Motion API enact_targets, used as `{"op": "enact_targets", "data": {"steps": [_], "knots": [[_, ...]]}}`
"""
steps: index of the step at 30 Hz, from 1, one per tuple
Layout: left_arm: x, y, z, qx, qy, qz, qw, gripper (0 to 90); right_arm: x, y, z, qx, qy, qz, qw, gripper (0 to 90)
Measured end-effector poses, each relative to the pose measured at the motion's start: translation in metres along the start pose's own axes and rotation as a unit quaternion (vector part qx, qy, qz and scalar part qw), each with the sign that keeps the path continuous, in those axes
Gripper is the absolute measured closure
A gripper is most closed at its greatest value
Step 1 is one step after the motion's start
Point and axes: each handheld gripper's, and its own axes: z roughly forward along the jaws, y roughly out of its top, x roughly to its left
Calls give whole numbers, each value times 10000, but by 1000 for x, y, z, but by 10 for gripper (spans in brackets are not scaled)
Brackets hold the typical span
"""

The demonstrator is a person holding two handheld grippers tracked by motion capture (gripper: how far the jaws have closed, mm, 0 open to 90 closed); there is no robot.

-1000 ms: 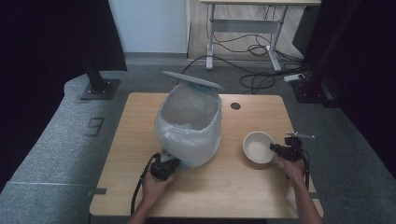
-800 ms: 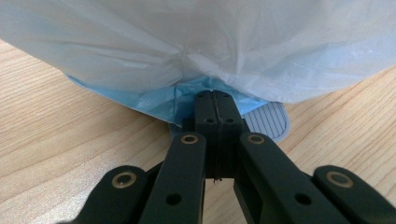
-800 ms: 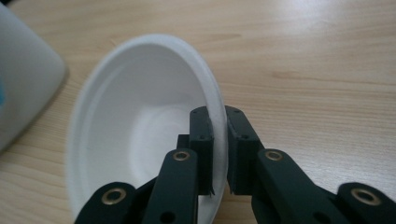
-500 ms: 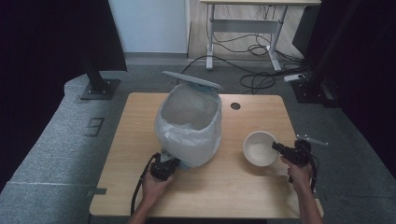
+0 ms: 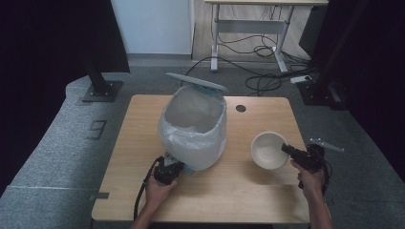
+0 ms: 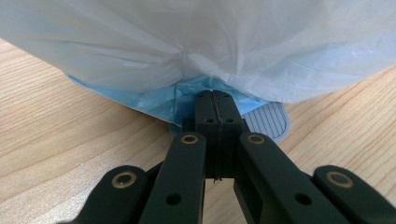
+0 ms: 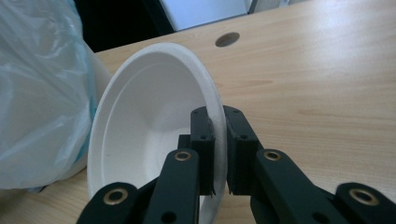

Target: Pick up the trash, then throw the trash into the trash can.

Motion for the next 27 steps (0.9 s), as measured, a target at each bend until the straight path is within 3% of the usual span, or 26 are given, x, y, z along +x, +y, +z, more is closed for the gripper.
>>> {"op": "enact_targets", "data": {"steps": [7, 27], "knots": [[0, 0, 0, -1, 8, 4, 10000, 900, 11, 7, -8, -137, 102, -122, 9998, 829], [0, 0, 0, -7, 2, 1, 10000, 900, 25, 17, -20, -399, 190, -289, 9986, 829]]}}
